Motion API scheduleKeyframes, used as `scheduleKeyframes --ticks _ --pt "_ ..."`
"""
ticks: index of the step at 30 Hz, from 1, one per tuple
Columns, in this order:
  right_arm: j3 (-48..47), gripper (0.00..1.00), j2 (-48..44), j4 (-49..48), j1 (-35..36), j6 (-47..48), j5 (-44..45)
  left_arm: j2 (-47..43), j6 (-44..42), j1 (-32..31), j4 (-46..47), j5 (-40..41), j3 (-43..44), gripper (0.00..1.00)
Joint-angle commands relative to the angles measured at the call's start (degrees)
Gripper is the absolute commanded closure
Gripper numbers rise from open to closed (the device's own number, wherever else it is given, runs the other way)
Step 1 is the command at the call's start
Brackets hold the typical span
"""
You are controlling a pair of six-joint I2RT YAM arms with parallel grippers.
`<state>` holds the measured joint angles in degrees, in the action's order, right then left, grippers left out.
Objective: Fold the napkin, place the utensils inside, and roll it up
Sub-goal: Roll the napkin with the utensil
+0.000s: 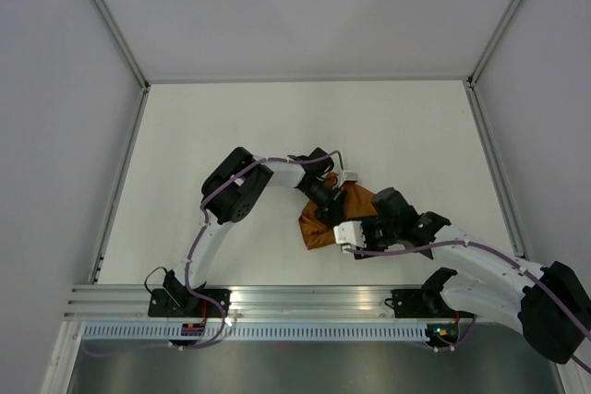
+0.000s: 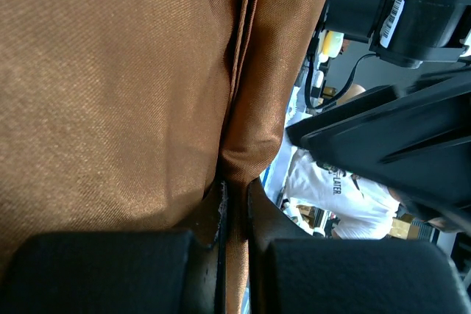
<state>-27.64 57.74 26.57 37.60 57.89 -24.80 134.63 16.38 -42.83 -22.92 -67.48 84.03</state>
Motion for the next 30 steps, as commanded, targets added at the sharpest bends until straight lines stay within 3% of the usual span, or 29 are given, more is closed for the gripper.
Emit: scheduleKeyframes --ticks 1,12,30 --pt "2.3 0.41 -0.1 -10.6 4.0 -3.1 6.2 4.1 -0.9 0.6 -4.5 10.0 -0.8 0.98" --pt "5.1 0.53 4.8 -19.4 10.6 -6.4 13.5 4.3 -1.8 1.3 -5.3 9.5 -0.9 0.98" --pt "9.7 0.57 5.6 -21.7 11.8 -3.9 21.1 4.9 -3.4 2.1 -6.7 8.2 -0.7 0.98"
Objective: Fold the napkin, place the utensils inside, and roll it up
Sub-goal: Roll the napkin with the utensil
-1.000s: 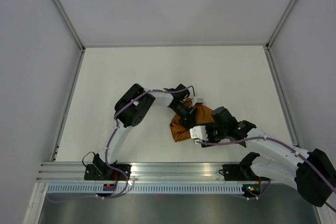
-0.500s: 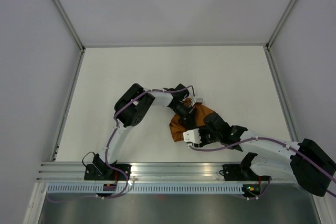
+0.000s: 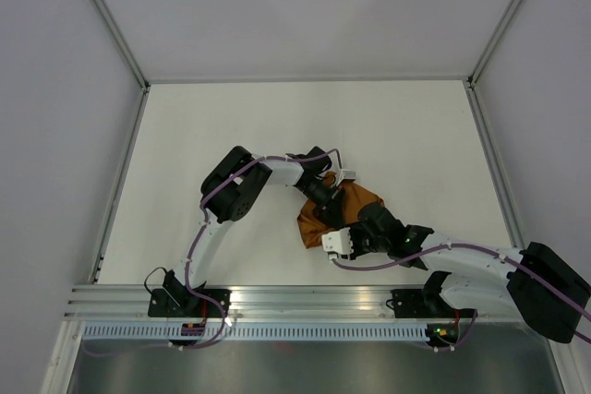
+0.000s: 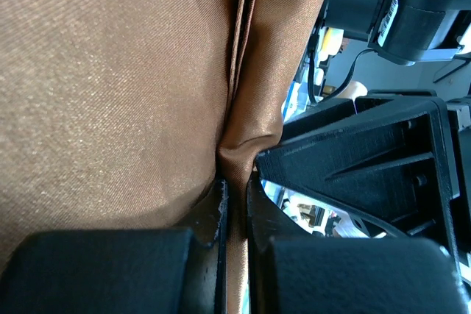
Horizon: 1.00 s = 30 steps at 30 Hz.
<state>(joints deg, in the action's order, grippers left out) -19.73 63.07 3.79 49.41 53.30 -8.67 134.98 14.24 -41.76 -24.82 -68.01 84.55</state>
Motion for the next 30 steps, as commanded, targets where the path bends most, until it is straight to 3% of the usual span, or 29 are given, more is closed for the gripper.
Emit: scheduleKeyframes --ticks 1,15,16,17,19,23,26,30 --pt "2.1 0.57 0.0 0.3 0.1 1.0 5.4 4.3 -1.3 1.0 -5.0 8.7 -1.2 0.98" --pt "2.2 0.6 1.3 0.2 0.0 0.7 5.1 4.3 -1.5 1.2 -5.2 8.3 -1.1 0.98" --pt "2.2 0.64 2.2 0.0 -0.1 0.3 5.0 4.2 -1.5 1.2 -5.2 8.3 -1.1 0.98" --pt "2.1 0.78 2.7 0.0 0.0 0.1 4.9 4.0 -1.5 1.1 -5.2 8.2 -1.1 0.98" --pt "2.1 0.85 3.6 -0.5 0.0 -0.3 5.0 3.7 -1.8 1.2 -5.2 8.4 -1.2 0.96" --pt "2.3 0.99 4.3 -0.5 -0.1 -1.0 4.7 2.7 -2.1 1.2 -5.2 9.4 -1.5 0.84" --pt "1.9 0.99 5.0 0.5 -0.5 -1.2 3.3 1.3 -0.5 1.2 -3.0 9.7 -2.6 0.75" --pt "0.4 0.99 6.2 3.6 -2.8 -0.6 -1.2 -2.6 3.3 1.7 2.7 9.9 -4.7 0.71"
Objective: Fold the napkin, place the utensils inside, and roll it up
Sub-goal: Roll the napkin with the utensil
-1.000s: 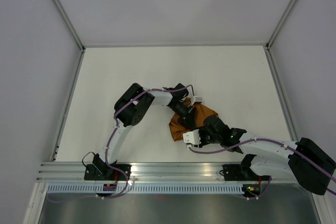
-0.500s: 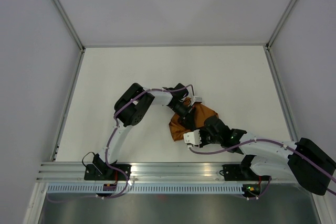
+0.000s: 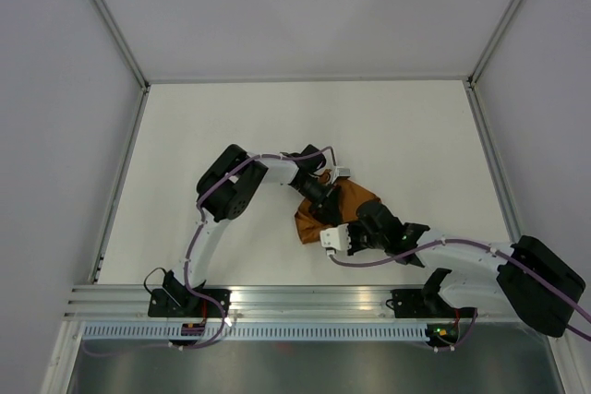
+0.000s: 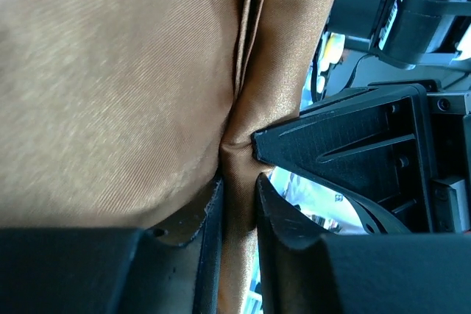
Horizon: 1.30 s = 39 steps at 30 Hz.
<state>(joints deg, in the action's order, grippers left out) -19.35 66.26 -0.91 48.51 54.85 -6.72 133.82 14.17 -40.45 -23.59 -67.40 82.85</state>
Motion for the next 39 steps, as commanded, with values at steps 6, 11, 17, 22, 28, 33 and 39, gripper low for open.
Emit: scheduleKeyframes --ticks 6,11,17,22,28,33,39 --pt "-4.8 1.0 6.1 14.0 -8.2 0.3 -10.5 -8.9 12.4 1.1 15.2 13.5 -8.8 0.65" --pt "-9.1 0.99 10.5 17.0 -12.4 2.5 -16.4 -15.9 20.3 1.8 25.4 19.6 -14.0 0.63" --pt "-15.5 1.0 19.0 22.6 -17.1 5.1 -21.1 -25.5 25.2 2.5 38.1 33.3 -23.1 0.63" --pt "-24.3 1.0 27.4 29.1 -20.2 7.5 -24.4 -36.9 20.7 2.2 46.8 53.2 -35.0 0.62" --pt "-32.6 0.99 36.4 36.0 -23.1 8.3 -26.5 -50.1 11.7 -2.5 55.1 73.6 -46.0 0.61" --pt "-38.4 0.99 43.9 42.4 -24.9 9.2 -27.5 -51.1 -4.7 -12.0 57.3 84.1 -46.2 0.61" --pt "-43.3 1.0 48.4 45.8 -26.1 7.4 -28.1 -46.6 -21.0 -18.6 59.7 85.4 -46.0 0.55"
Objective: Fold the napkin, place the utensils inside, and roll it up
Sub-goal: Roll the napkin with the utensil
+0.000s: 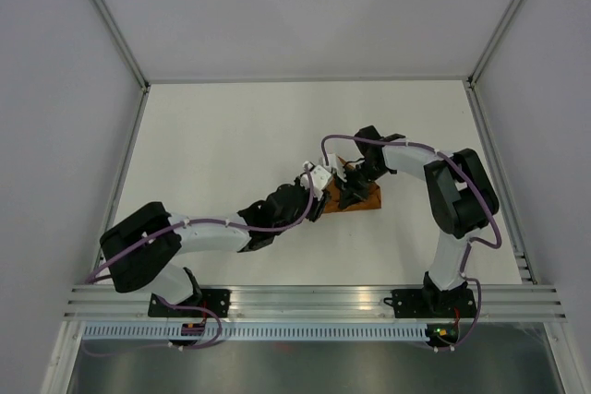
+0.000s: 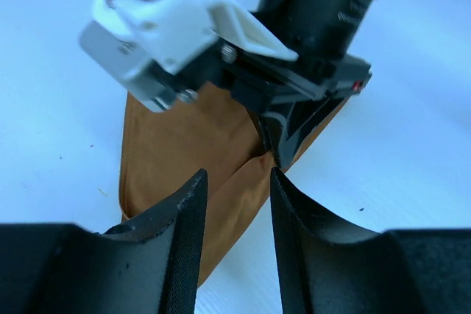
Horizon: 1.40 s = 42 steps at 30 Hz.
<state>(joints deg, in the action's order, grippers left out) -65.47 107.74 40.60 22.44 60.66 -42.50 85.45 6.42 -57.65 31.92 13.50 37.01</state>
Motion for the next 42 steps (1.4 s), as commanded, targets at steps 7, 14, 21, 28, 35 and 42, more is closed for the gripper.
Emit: scheduleKeyframes --ticks 7,14,21,28,35,42 --pt "-0.2 1.0 9.4 6.4 -0.1 0.3 8.0 3.3 -21.4 -7.1 2.6 4.0 -1.2 0.53" --pt "-2.5 1.0 11.7 8.3 0.0 -1.2 8.4 10.5 -28.6 -11.9 3.7 5.3 0.0 0.52" --pt "-4.0 0.99 13.1 9.3 0.0 -1.9 8.6 17.1 -37.0 -12.9 8.2 6.7 1.1 0.46" --pt "-4.7 1.0 13.7 9.8 0.0 -2.3 8.7 21.9 -42.0 -12.8 13.1 8.6 1.8 0.46" --pt "-5.3 1.0 14.4 10.3 0.0 -2.5 8.7 23.7 -41.5 -10.0 9.3 5.3 4.1 0.5" --pt "-6.0 1.0 15.0 10.9 -0.1 -2.4 8.6 24.0 -40.0 -6.4 -1.1 -3.0 8.3 0.6"
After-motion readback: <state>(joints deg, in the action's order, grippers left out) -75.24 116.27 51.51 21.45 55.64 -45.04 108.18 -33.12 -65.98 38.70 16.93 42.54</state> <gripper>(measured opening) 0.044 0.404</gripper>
